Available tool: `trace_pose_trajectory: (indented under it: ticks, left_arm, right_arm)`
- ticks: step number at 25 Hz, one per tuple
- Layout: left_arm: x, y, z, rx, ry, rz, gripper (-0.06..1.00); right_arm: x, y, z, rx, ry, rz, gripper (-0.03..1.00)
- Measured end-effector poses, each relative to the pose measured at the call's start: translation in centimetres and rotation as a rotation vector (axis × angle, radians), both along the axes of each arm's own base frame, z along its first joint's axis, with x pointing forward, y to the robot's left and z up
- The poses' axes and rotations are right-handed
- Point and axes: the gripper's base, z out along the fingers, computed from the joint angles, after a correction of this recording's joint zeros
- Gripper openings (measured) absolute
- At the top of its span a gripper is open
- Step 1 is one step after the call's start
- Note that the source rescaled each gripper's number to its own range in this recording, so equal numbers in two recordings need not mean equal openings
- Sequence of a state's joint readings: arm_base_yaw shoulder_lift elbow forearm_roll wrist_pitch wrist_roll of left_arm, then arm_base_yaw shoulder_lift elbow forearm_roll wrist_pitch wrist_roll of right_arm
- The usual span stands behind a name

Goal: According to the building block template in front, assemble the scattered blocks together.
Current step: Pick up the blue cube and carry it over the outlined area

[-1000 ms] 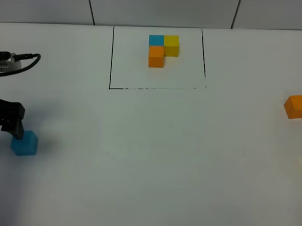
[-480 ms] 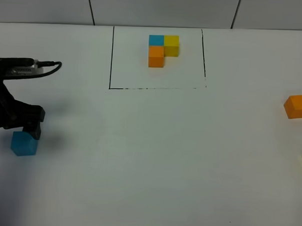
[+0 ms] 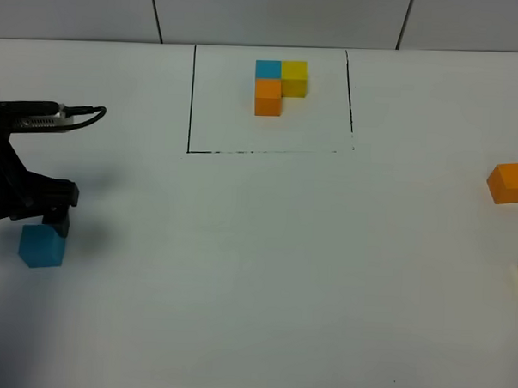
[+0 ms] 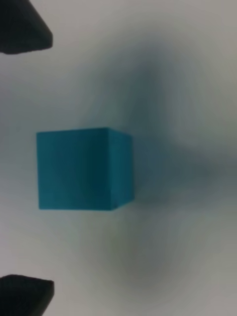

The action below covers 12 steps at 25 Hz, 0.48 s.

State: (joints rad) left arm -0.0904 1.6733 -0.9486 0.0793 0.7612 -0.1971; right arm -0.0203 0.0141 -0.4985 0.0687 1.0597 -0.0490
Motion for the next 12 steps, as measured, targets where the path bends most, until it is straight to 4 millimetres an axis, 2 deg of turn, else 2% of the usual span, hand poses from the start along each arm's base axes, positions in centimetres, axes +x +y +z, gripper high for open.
trace_pose_trajectory:
  ticks: [12]
  left_arm:
    - [0.9,-0.3,-3.0,-0.019,0.047,0.014,0.9]
  right_arm:
    - [0.0,0.0,0.0,0.002,0.0,0.001,0.75]
